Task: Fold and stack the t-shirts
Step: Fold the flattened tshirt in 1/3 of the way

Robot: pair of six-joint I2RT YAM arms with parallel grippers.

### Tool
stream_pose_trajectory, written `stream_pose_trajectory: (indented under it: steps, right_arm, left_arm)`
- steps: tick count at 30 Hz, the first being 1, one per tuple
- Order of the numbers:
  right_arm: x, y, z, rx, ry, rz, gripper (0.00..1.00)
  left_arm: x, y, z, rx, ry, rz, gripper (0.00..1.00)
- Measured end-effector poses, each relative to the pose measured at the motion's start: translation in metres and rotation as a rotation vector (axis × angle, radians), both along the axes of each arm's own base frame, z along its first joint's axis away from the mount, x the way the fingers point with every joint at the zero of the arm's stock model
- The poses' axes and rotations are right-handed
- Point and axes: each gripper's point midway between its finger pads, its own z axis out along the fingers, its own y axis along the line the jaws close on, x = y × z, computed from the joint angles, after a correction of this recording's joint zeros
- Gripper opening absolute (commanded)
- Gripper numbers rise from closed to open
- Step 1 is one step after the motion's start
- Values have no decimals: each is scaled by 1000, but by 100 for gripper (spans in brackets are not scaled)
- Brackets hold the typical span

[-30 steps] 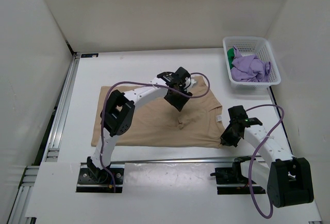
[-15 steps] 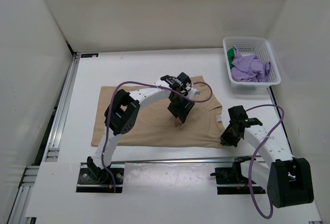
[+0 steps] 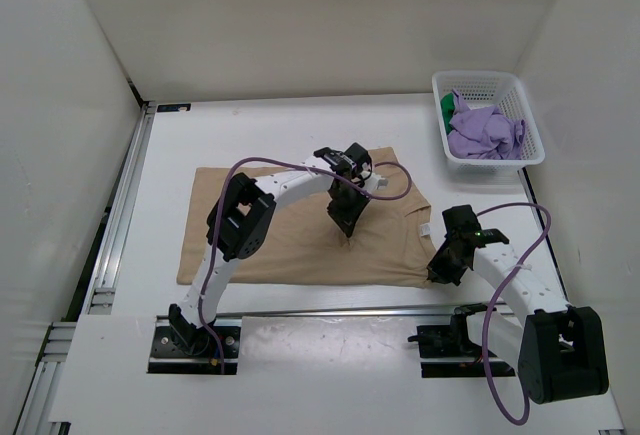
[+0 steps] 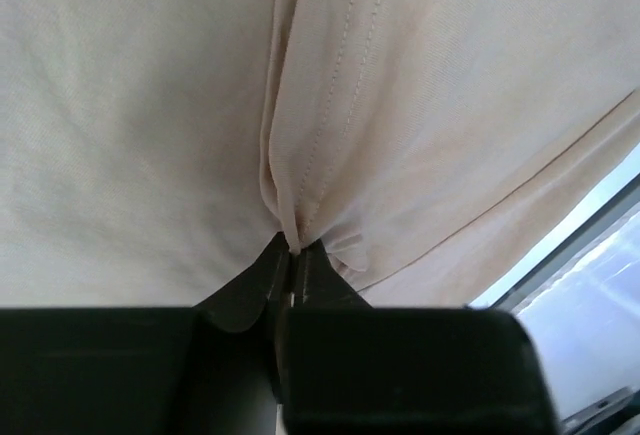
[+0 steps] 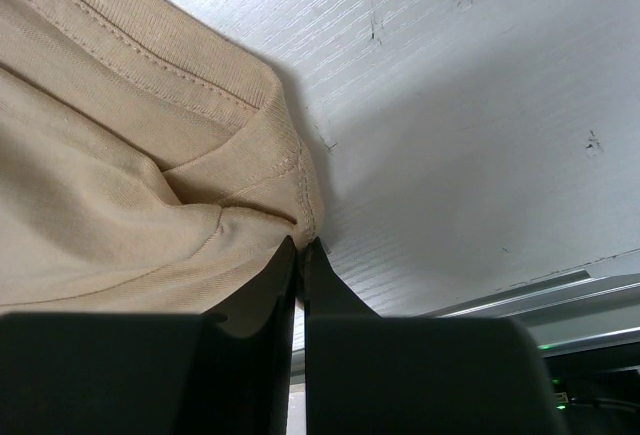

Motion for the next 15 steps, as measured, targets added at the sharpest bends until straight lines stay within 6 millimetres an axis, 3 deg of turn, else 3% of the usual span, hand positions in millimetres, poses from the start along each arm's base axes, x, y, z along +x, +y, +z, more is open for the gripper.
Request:
stream_pose_trajectory:
  steps: [6, 9, 14, 15]
  right_arm:
    - [0, 0, 0, 0, 0, 0, 0]
    - [0, 0, 0, 0, 0, 0, 0]
    - [0, 0, 0, -1, 0, -1, 0]
    - [0, 0, 0, -1, 0, -1, 0]
  left_arm:
    - [9, 5, -1, 27, -38, 12, 10]
    - [17, 10, -2, 57, -75, 25, 17]
    - [28, 18, -4, 107, -132, 44, 53]
    - [29, 19, -4, 113, -139, 41, 54]
